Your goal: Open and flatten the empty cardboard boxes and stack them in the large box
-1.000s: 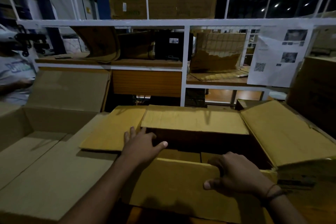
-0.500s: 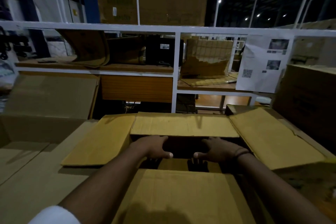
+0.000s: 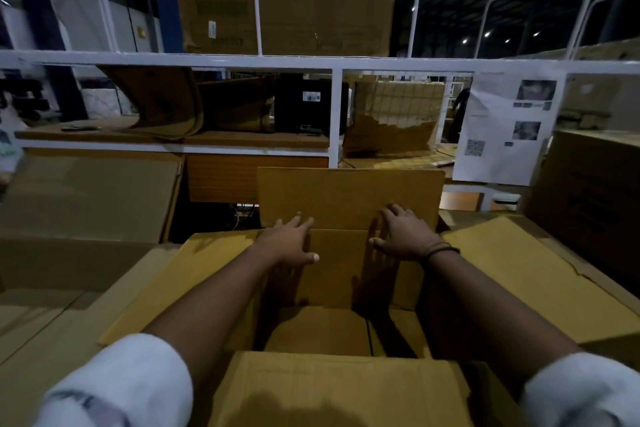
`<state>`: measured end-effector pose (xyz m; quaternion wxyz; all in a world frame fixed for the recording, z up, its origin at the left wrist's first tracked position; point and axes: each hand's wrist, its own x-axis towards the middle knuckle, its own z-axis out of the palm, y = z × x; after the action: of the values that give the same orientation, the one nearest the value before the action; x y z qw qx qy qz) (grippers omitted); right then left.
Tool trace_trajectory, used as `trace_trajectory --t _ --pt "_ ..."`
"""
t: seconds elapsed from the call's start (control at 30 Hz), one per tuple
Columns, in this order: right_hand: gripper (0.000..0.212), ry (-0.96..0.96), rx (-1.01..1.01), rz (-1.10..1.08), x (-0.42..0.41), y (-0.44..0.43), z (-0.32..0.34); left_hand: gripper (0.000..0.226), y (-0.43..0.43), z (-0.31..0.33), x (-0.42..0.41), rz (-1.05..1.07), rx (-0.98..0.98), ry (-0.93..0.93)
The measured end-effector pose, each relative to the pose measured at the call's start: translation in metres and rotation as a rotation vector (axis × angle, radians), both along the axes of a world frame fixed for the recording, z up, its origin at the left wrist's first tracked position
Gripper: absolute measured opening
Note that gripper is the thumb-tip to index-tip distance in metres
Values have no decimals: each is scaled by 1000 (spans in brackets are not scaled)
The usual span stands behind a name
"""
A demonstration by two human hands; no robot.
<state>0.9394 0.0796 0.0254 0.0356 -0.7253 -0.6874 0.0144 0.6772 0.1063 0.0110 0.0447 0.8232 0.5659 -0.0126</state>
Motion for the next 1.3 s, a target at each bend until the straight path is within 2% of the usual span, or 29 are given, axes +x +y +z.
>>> trace_trajectory --t 0.2,0.6,0.7,0.9,1.07,1.3 --pt "100 -46 -93 -13 12 19 -47 101 28 -36 5 53 -103 39" --pt "106 -50 -26 -16 13 30 -62 101 43 -53 5 58 33 -7" --pt "106 -7 -52 -16 16 29 -59 98 36 -51 10 69 13 -54" --pt "95 101 31 -54 12 12 -50 84 -4 -34 16 59 0 -311" --pt "82 149 111 -30 -1 -18 -29 76 -40 -28 8 100 -47 -360" --pt "74 249 169 -39 -24 -78 -24 60 -104 -31 4 39 -83 -327"
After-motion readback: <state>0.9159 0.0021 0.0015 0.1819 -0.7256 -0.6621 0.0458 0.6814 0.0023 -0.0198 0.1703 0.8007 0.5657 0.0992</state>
